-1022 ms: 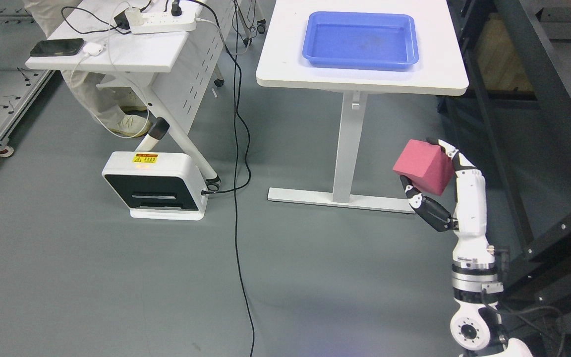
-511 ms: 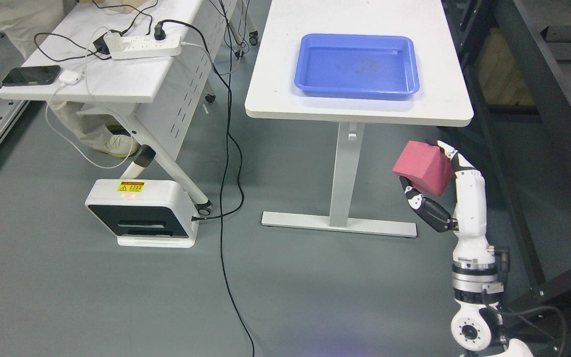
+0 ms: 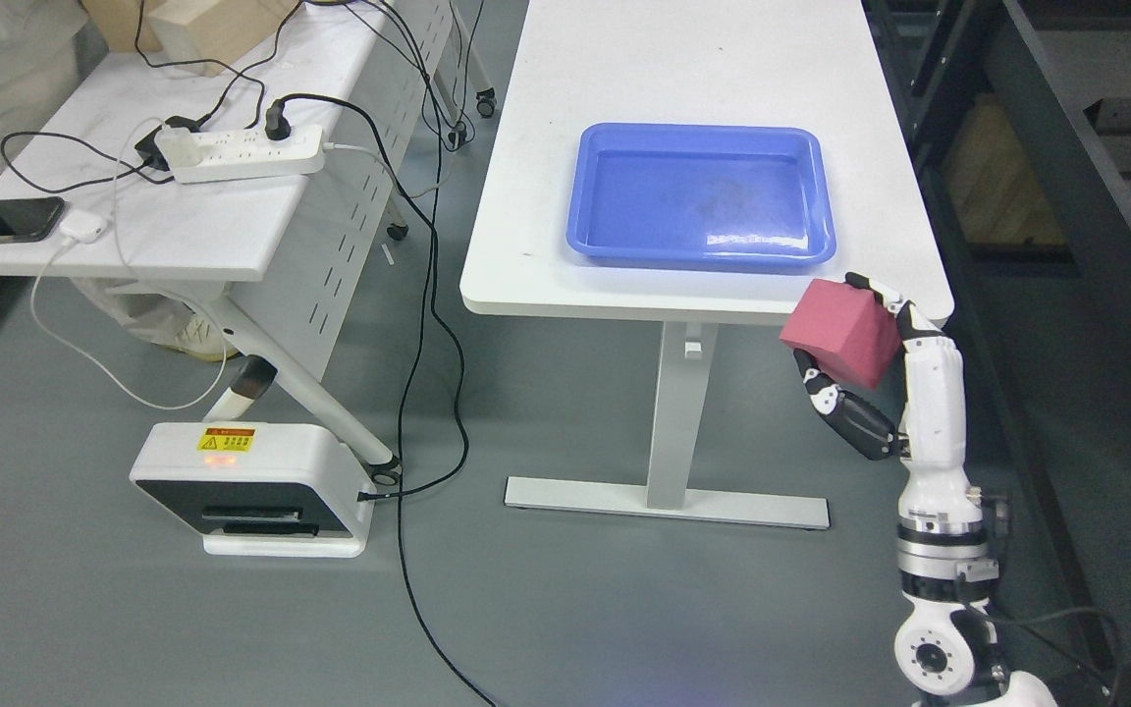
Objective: Pick pink block from left shelf to tray
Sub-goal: 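Turn and drive to the white table carrying the cube in the right hand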
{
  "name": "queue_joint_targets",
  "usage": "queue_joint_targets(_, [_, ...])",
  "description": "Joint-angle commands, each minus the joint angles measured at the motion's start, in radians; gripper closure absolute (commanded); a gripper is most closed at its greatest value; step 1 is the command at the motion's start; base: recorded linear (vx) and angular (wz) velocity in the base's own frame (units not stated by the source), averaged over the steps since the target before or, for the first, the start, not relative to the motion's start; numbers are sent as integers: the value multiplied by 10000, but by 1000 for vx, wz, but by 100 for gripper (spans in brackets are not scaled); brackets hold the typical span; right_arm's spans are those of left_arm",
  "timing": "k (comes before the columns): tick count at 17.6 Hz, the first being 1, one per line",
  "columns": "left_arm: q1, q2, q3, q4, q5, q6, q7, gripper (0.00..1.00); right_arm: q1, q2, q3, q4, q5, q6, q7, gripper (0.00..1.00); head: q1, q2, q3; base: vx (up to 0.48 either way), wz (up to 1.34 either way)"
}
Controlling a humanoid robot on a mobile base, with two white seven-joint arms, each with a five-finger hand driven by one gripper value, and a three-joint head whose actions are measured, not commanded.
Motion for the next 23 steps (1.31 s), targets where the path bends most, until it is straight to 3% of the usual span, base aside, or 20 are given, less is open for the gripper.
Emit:
queue_joint_targets(1, [200,174,0,-174,0,1,2,0,0,-174,-29,-6,13,-2,18,94,0,0,0,297,-1])
queue_joint_targets(11, [200,174,0,-174,0,1,2,0,-15,-174,109,10,150,135,584,93,0,0,0,246,-18])
queue_joint_targets(23, [200,174,0,-174,0,1,2,0,92,-552,1427,56,2940,151,1276,94,0,0,0,174,-30])
